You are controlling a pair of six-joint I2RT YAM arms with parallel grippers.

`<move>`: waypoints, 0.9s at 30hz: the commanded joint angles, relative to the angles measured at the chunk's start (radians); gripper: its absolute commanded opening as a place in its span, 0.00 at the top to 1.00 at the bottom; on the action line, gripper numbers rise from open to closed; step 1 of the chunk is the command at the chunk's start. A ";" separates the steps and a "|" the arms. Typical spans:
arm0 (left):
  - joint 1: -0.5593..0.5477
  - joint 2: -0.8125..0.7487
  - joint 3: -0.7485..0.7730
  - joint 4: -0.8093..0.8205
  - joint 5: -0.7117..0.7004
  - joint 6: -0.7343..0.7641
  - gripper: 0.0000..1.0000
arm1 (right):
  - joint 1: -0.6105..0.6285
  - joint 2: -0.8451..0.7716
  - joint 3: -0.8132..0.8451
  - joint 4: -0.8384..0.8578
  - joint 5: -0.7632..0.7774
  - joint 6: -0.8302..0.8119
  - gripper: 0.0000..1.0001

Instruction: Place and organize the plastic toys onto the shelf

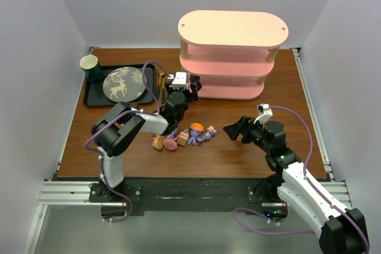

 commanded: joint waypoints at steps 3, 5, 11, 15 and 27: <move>-0.007 -0.173 -0.074 -0.071 -0.083 -0.064 0.19 | 0.002 -0.013 0.011 0.016 -0.045 0.002 0.18; -0.016 -0.216 -0.099 -0.132 -0.094 -0.080 0.18 | 0.003 -0.021 0.017 -0.014 -0.051 -0.010 0.18; -0.027 -0.430 -0.100 -0.480 -0.154 -0.162 0.18 | 0.002 -0.051 0.044 -0.096 -0.072 -0.025 0.18; -0.025 -0.579 -0.045 -0.782 -0.183 -0.201 0.18 | 0.003 -0.067 0.072 -0.172 -0.097 -0.037 0.17; 0.128 -0.841 -0.034 -1.375 -0.103 -0.301 0.16 | 0.002 -0.163 0.097 -0.316 -0.129 -0.036 0.17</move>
